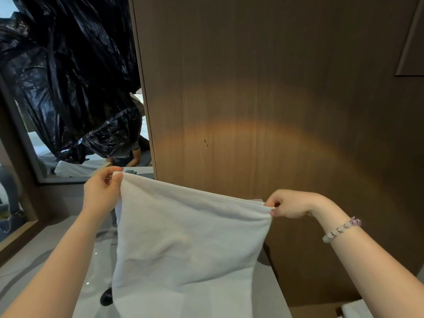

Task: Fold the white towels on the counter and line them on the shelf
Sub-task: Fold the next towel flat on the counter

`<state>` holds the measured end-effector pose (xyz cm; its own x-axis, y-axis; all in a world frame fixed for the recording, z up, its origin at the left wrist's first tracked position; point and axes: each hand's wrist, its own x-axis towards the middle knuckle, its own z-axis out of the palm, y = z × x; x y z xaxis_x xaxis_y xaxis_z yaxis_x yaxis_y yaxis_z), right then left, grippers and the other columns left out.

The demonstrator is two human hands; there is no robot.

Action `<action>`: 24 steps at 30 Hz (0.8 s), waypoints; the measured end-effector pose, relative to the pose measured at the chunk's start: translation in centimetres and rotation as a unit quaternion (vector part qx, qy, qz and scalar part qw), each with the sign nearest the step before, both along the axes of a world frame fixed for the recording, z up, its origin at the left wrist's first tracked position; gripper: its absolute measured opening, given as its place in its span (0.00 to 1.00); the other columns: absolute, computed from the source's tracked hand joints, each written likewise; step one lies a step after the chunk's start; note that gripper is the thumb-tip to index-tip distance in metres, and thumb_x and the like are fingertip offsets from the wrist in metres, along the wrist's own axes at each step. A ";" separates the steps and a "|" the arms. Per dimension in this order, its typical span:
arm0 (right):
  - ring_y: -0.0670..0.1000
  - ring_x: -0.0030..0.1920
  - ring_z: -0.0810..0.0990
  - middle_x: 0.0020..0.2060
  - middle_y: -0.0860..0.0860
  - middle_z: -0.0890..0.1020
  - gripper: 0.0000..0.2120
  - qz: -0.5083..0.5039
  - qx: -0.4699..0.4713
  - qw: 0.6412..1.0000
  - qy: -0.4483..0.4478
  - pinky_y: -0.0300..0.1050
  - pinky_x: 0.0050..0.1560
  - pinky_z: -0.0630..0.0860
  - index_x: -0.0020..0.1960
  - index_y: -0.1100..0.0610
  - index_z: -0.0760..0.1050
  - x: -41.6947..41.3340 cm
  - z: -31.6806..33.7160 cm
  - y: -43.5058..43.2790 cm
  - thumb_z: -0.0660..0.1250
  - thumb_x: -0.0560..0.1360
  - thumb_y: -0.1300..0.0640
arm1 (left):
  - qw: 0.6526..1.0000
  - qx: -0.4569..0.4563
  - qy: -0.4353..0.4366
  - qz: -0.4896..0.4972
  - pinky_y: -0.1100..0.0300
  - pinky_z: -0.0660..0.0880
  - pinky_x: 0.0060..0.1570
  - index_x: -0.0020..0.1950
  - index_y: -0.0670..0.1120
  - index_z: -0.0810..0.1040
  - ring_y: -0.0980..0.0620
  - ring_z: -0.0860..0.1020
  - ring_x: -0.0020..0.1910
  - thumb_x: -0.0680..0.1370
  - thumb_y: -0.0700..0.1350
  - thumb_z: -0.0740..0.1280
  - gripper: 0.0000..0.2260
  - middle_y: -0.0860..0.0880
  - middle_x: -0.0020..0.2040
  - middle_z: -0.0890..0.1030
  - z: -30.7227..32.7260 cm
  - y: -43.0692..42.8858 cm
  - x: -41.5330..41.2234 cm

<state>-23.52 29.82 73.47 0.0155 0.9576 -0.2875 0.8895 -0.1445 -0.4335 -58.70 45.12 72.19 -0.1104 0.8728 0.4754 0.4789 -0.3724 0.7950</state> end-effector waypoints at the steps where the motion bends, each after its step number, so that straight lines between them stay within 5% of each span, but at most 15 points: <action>1: 0.46 0.53 0.77 0.49 0.46 0.81 0.10 -0.011 0.009 1.000 -0.008 0.43 0.57 0.71 0.47 0.51 0.81 0.2 0.0 -0.1 0.62 0.79 0.59 | 1.000 0.001 0.002 -0.007 0.56 0.68 0.50 0.59 0.43 0.77 0.50 0.72 0.50 0.80 0.41 0.60 0.11 0.44 0.54 0.77 0.1 0.0 -0.1; 7: 0.62 0.56 0.75 0.56 0.62 0.78 0.16 -0.037 0.035 0.996 -0.069 0.51 0.54 0.74 0.52 0.62 0.78 1.1 -0.4 0.0 0.59 0.80 0.51 | 1.000 -0.001 0.013 -0.001 0.57 0.68 0.50 0.59 0.41 0.77 0.50 0.72 0.49 0.80 0.41 0.61 0.11 0.47 0.48 0.76 -0.1 -0.4 0.1; 10: 0.62 0.57 0.75 0.59 0.62 0.76 0.14 -0.025 0.025 0.996 -0.084 0.55 0.59 0.73 0.51 0.62 0.79 1.0 -0.5 -0.1 0.60 0.79 0.53 | 1.000 -0.004 0.014 0.010 0.58 0.66 0.51 0.59 0.41 0.77 0.50 0.72 0.48 0.80 0.41 0.61 0.11 0.47 0.48 0.76 -0.5 -0.4 0.2; 16: 0.62 0.41 0.77 0.43 0.66 0.80 0.13 -0.053 0.107 0.992 0.028 0.51 0.50 0.78 0.41 0.60 0.82 1.4 -0.4 -0.7 0.67 0.76 0.52 | 1.000 -0.013 0.000 0.012 0.57 0.67 0.50 0.58 0.42 0.78 0.50 0.72 0.48 0.79 0.41 0.61 0.11 0.47 0.48 0.76 -0.3 -0.5 -0.1; 20: 0.50 0.24 0.66 0.23 0.54 0.68 0.19 -0.116 0.179 0.975 0.057 0.40 0.32 0.68 0.36 0.66 0.79 1.0 -0.1 -0.9 0.68 0.74 0.50 | 1.000 -0.019 -0.001 -0.011 0.59 0.66 0.47 0.58 0.43 0.78 0.51 0.73 0.46 0.79 0.42 0.63 0.09 0.48 0.48 0.77 0.1 -1.0 -0.3; 24: 0.45 0.28 0.76 0.25 0.45 0.80 0.13 -0.165 0.251 0.950 0.089 0.32 0.33 0.69 0.35 0.57 0.83 0.5 -0.1 -1.5 0.69 0.74 0.52 | 0.999 -0.036 0.006 -0.039 0.58 0.69 0.48 0.59 0.43 0.79 0.50 0.75 0.45 0.78 0.43 0.66 0.11 0.46 0.46 0.79 0.1 -1.2 -1.2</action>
